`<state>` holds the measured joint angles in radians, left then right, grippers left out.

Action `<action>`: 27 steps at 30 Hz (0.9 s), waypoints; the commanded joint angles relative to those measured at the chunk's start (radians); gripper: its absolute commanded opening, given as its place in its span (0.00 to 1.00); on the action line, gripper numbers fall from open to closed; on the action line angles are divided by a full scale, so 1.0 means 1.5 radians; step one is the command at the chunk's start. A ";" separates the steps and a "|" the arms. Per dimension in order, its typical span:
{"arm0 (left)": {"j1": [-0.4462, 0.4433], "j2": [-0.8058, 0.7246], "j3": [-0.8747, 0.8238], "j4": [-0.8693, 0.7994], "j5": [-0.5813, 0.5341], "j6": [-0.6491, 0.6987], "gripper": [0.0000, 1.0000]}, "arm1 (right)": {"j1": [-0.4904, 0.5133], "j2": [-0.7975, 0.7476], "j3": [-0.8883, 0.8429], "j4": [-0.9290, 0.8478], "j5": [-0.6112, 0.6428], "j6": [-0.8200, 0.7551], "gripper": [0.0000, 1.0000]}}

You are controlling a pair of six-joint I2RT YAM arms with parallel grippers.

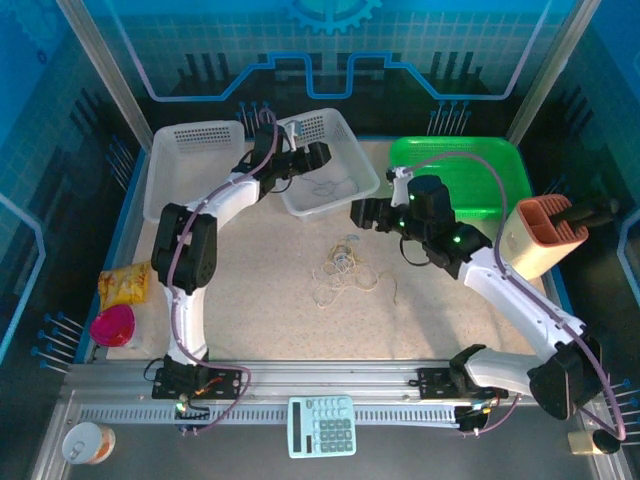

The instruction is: Untangle the cables

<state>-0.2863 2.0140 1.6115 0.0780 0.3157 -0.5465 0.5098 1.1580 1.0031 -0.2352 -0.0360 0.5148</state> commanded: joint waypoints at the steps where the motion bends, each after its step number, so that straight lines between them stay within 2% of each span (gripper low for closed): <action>1: -0.003 -0.110 0.008 0.029 0.021 0.024 0.99 | 0.013 -0.031 -0.017 -0.032 0.030 -0.013 0.79; 6: -0.016 -0.184 -0.015 0.022 0.030 0.014 0.99 | 0.021 -0.052 -0.037 -0.050 0.045 -0.010 0.79; 11: -0.042 -0.271 -0.095 0.022 0.018 0.005 0.99 | 0.026 -0.062 -0.055 -0.065 0.054 -0.005 0.79; 20: -0.105 -0.455 -0.382 0.052 -0.041 -0.057 0.99 | 0.029 -0.065 -0.117 -0.089 0.077 0.030 0.79; 27: -0.168 -0.597 -0.606 0.057 -0.121 -0.114 0.99 | 0.030 -0.061 -0.174 -0.109 0.105 0.059 0.77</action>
<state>-0.5152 1.1950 0.7738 0.1394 0.2119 -0.6621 0.5388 1.0725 0.7650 -0.3592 0.0795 0.5686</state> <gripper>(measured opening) 0.992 0.776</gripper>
